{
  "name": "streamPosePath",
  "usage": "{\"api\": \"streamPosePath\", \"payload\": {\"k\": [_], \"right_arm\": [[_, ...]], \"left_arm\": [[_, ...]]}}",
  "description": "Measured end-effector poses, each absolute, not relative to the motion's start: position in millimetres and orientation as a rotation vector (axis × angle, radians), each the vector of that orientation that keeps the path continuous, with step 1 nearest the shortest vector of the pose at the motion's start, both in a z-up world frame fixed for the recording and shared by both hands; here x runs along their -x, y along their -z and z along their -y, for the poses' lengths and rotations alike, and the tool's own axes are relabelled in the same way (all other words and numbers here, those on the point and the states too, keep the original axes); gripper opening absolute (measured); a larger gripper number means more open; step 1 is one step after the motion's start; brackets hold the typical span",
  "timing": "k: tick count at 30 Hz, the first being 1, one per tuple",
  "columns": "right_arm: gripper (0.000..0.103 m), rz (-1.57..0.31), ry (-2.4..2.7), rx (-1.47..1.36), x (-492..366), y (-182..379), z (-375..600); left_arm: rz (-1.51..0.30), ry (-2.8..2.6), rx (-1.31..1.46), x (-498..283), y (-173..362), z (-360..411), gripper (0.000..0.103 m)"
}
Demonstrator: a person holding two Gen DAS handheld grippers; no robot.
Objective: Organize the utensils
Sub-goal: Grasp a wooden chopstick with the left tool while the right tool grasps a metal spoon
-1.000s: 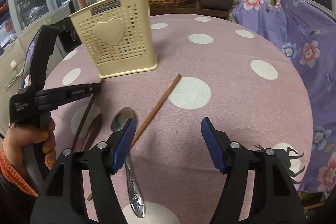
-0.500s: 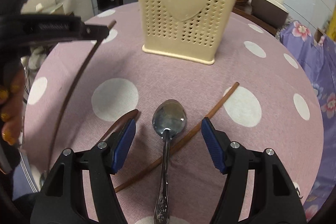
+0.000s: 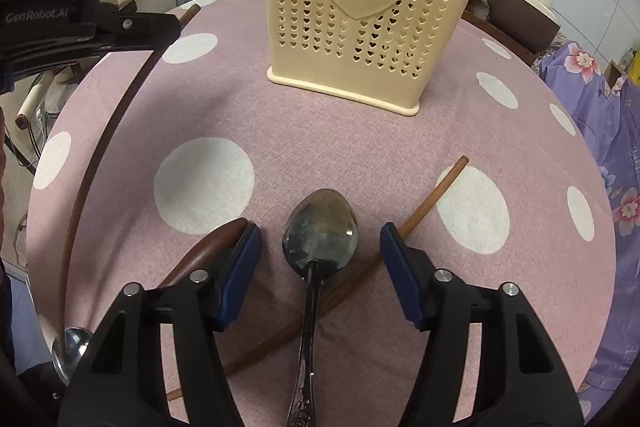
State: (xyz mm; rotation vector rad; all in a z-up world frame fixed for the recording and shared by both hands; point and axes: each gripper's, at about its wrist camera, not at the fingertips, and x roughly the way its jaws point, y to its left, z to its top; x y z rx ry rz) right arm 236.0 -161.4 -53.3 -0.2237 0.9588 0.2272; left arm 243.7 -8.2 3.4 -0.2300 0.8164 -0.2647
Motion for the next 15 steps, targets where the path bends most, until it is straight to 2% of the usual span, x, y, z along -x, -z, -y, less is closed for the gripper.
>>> {"api": "streamPosePath", "payload": {"k": [3, 5, 15], "right_arm": [[0.051, -0.962, -0.222, 0.231, -237.0, 52.9, 161.8], [0.040, -0.975, -0.243, 0.207, -237.3, 53.0, 162.6], [0.038, -0.969, -0.236, 0.168, -235.9, 50.4, 164.7]], "left_arm": [[-0.815, 0.266, 0.232, -242.7, -3.2, 7.6, 0.009], [-0.816, 0.269, 0.232, -242.9, -2.8, 8.1, 0.009], [-0.818, 0.275, 0.224, -241.9, -2.3, 12.7, 0.009]]}}
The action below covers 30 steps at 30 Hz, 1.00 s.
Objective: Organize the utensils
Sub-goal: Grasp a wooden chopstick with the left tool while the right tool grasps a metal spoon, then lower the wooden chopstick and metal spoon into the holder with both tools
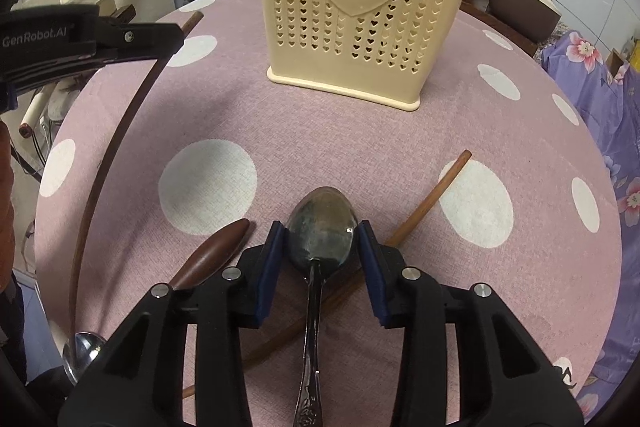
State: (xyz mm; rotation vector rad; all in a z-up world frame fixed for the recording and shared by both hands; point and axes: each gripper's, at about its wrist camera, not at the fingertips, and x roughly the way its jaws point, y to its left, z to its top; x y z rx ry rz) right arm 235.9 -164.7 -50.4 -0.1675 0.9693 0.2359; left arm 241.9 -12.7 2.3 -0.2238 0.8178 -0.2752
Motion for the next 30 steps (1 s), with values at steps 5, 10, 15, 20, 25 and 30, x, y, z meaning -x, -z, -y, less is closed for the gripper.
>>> {"api": "streamPosePath", "payload": {"k": [5, 10, 15, 20, 25, 30], "right_arm": [[0.038, -0.888, -0.238, 0.049, -224, 29, 183], [0.038, -0.784, -0.266, -0.082, -203, -8, 207], [0.038, -0.706, -0.246, -0.100, -182, -35, 218], [0.038, -0.672, -0.274, -0.098, -167, -43, 218], [0.038, -0.668, -0.272, -0.130, -164, -41, 220], [0.038, -0.650, -0.277, -0.126, -164, -45, 218]], "left_arm": [[-0.817, 0.273, 0.225, -242, -2, 12, 0.009], [-0.821, 0.276, 0.224, -241, -2, 11, 0.009], [-0.817, 0.276, 0.227, -239, -2, 11, 0.009], [-0.813, 0.270, 0.232, -237, -4, 9, 0.009], [-0.813, 0.286, 0.242, -232, -6, 8, 0.009], [-0.791, 0.318, 0.274, -226, -16, 4, 0.008]]}}
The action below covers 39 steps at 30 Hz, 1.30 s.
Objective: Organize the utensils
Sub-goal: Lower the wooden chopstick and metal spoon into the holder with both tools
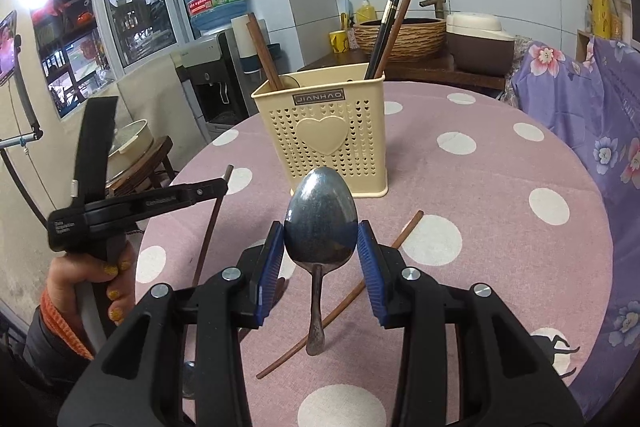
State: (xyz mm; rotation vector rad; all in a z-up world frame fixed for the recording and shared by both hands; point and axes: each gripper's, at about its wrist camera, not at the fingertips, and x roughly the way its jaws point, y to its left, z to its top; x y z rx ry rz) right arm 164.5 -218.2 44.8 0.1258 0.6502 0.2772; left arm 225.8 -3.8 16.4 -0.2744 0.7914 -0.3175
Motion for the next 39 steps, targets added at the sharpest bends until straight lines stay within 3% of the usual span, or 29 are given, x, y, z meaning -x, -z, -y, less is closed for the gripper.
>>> {"api": "streamPosePath", "payload": {"k": [10, 29, 33, 39], "right_arm": [[0.038, -0.575, -0.282, -0.154, -182, -71, 223], [0.038, -0.383, -0.188, -0.132, -310, -227, 219], [0.038, -0.371, -0.152, -0.119, -325, -219, 213], [0.038, -0.430, -0.108, -0.090, -338, -154, 199]], "left_arm": [[-0.658, 0.378, 0.288, -215, -71, -3, 0.008], [-0.361, 0.347, 0.161, -282, -255, 30, 0.008], [-0.340, 0.294, 0.125, -302, -252, 42, 0.008], [-0.432, 0.302, 0.114, -315, -195, 51, 0.008]]}}
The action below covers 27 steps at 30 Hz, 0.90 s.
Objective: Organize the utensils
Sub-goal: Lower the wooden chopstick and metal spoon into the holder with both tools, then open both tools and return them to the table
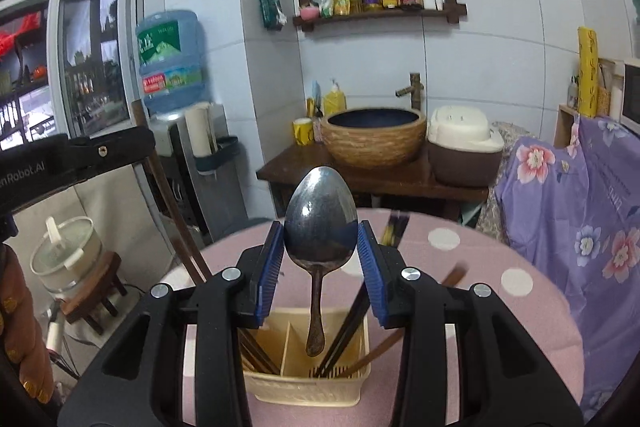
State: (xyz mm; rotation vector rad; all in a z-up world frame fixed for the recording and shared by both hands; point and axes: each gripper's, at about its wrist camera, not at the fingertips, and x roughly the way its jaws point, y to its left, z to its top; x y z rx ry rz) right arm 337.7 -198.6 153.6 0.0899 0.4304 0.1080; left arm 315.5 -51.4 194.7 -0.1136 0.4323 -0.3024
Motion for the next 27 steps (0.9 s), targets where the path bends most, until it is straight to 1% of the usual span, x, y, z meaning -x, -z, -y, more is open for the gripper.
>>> {"api": "streamPosePath", "payload": {"k": [3, 7, 10, 14, 16, 17, 18, 19, 20, 21, 23, 24, 25, 27], "right_arm": [[0.038, -0.450, -0.101, -0.076, -334, -122, 193], [0.038, -0.460, -0.086, -0.016, -327, -95, 181], [0.039, -0.472, -0.081, 0.010, -326, -82, 178], [0.039, -0.487, -0.062, 0.041, -327, -66, 174], [0.041, -0.462, -0.061, 0.047, -322, -64, 174], [0.045, -0.454, -0.058, 0.054, -319, -64, 173], [0.051, -0.449, -0.059, 0.056, -316, -65, 173], [0.060, -0.441, -0.062, 0.054, -313, -66, 174], [0.064, -0.424, -0.067, 0.049, -306, -69, 175], [0.064, -0.405, -0.057, 0.053, -297, -72, 176], [0.066, -0.364, -0.043, 0.077, -278, -78, 179], [0.066, -0.351, -0.039, 0.087, -268, -81, 180], [0.068, -0.344, -0.035, 0.092, -259, -83, 183], [0.076, -0.351, -0.030, 0.101, -239, -82, 188]], "left_arm": [[-0.467, 0.287, 0.101, -318, -168, 52, 0.008], [-0.522, 0.287, 0.104, -320, -139, 51, 0.008], [-0.535, 0.282, 0.100, -319, -125, 51, 0.008], [-0.505, 0.271, 0.065, -313, -120, 52, 0.008], [-0.523, 0.294, 0.078, -313, -119, 50, 0.009], [-0.523, 0.290, 0.081, -312, -119, 48, 0.011], [-0.518, 0.285, 0.083, -311, -119, 47, 0.023], [-0.510, 0.283, 0.093, -307, -120, 44, 0.044], [-0.500, 0.286, 0.108, -303, -122, 41, 0.053], [-0.481, 0.290, 0.126, -296, -123, 35, 0.058], [-0.458, 0.291, 0.123, -283, -124, 32, 0.059], [-0.452, 0.290, 0.117, -276, -124, 31, 0.062], [-0.443, 0.286, 0.111, -268, -122, 29, 0.068], [-0.446, 0.288, 0.097, -251, -113, 26, 0.073]]}}
